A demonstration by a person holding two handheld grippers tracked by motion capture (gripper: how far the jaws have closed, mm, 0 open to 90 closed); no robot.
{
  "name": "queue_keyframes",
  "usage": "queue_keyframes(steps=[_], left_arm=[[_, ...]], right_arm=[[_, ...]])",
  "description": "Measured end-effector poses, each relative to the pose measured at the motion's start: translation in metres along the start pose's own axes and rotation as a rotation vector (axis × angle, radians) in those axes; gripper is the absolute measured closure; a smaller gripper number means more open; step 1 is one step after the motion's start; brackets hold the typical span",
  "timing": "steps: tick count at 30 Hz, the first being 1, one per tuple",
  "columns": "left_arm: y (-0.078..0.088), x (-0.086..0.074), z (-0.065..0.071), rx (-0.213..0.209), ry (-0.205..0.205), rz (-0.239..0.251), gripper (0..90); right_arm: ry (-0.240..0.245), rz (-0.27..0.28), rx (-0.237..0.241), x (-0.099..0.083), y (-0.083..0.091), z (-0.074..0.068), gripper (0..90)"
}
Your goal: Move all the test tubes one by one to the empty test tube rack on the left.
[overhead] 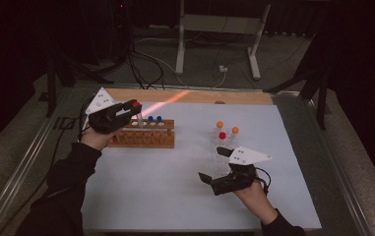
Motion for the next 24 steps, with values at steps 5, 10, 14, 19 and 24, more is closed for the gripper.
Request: queue_keyframes(steps=[5, 10, 14, 19, 24], left_arm=[[-0.013, -0.007, -0.013, 0.021, 0.034, -0.001, 71.5], [-0.026, -0.013, -0.020, 0.034, 0.055, -0.001, 71.6], [-0.033, -0.020, -0.023, 0.045, 0.065, -0.011, 71.6], [-0.041, -0.031, -0.022, 0.048, 0.067, -0.031, 71.5], [-0.047, -0.041, -0.021, 0.044, 0.081, -0.045, 71.5]], right_arm=[[-0.004, -0.001, 0.006, -0.001, 0.000, 0.001, 0.0], [0.002, -0.002, 0.013, -0.002, -0.001, 0.000, 0.0], [0.001, 0.000, 0.013, -0.002, 0.000, 0.001, 0.0], [0.001, 0.000, 0.018, -0.003, 0.001, 0.001, 0.0], [-0.005, 0.003, 0.023, -0.003, 0.001, 0.002, 0.1]])
Point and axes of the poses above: each handheld gripper's, and its own axes: y roughly backward along the jaws, x roughly out of its top, z roughly to its right, the point moved 6 cm from there along -y, roughly forward along the jaws, and after that the axes turned 3 degrees about -z, right-handed, at the moved point
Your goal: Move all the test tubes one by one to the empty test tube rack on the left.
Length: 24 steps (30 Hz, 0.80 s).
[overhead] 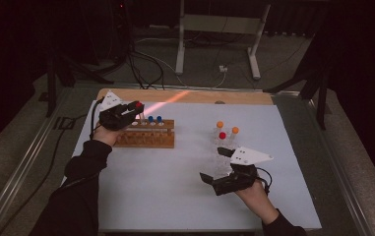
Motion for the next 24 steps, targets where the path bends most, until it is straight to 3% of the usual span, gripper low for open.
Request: queue_keyframes(steps=[14, 24], left_arm=[[-0.014, -0.026, 0.001, 0.000, 0.021, -0.040, 71.5], [-0.019, -0.034, -0.001, 0.000, 0.030, -0.053, 71.3]], right_arm=[[0.011, -0.009, 0.016, -0.002, -0.001, -0.001, 0.1], [0.005, -0.001, 0.024, -0.002, 0.000, 0.000, 0.1]])
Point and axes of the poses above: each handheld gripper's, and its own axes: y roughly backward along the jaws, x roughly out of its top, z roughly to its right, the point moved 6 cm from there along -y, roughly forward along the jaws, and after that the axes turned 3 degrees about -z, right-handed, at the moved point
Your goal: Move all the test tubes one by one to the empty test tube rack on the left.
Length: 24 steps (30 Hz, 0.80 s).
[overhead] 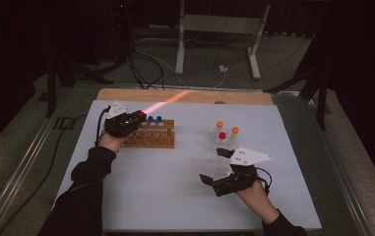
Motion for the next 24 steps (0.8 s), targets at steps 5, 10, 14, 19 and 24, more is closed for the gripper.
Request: queue_keyframes(steps=[5, 10, 14, 19, 24], left_arm=[[0.002, 0.000, -0.001, -0.007, -0.007, 0.000, 70.0], [0.020, 0.011, 0.000, -0.023, -0.003, 0.072, 48.5], [0.038, 0.018, 0.007, -0.056, -0.008, 0.101, 31.4], [0.056, 0.017, 0.029, -0.130, -0.006, 0.088, 14.6], [0.068, 0.009, 0.056, -0.205, -0.037, 0.073, 2.8]], right_arm=[[0.007, -0.004, -0.007, 0.000, 0.002, 0.002, 0.1], [0.003, 0.000, 0.005, 0.000, 0.005, 0.006, 0.1], [0.004, 0.002, -0.027, 0.001, 0.008, 0.014, 0.0], [0.013, -0.003, -0.101, 0.002, 0.015, 0.031, 0.0], [-0.051, -0.018, -0.163, -0.005, 0.018, 0.057, 0.1]])
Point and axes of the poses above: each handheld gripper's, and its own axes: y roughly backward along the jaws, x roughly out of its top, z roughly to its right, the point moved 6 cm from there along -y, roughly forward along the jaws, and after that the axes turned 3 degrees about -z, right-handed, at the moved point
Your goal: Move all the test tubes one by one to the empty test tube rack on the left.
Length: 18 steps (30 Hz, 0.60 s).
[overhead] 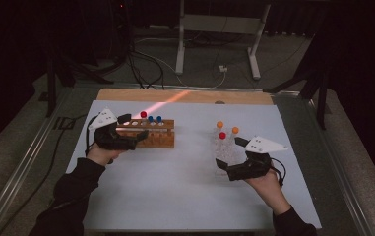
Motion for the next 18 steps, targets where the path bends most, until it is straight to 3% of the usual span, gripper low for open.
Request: queue_keyframes(steps=[4, 6, 8, 13, 18], left_arm=[[0.004, -0.005, 0.021, -0.064, -0.013, 0.009, 2.6], [0.005, -0.008, 0.030, -0.080, -0.029, 0.010, 2.6], [0.006, -0.010, 0.035, -0.099, -0.039, 0.017, 2.6], [0.006, -0.014, 0.044, -0.120, -0.041, 0.020, 2.6], [0.006, -0.016, 0.049, -0.121, -0.051, 0.017, 2.6]], right_arm=[[-0.005, -0.022, -0.061, -0.009, -0.008, 0.013, 8.2], [0.008, -0.049, -0.078, -0.013, -0.013, 0.018, 23.3], [0.015, -0.074, -0.093, -0.017, -0.019, 0.021, 28.5], [-0.015, -0.124, -0.104, -0.019, -0.033, 0.030, 45.3], [-0.030, -0.176, -0.124, -0.020, -0.048, 0.038, 56.1]])
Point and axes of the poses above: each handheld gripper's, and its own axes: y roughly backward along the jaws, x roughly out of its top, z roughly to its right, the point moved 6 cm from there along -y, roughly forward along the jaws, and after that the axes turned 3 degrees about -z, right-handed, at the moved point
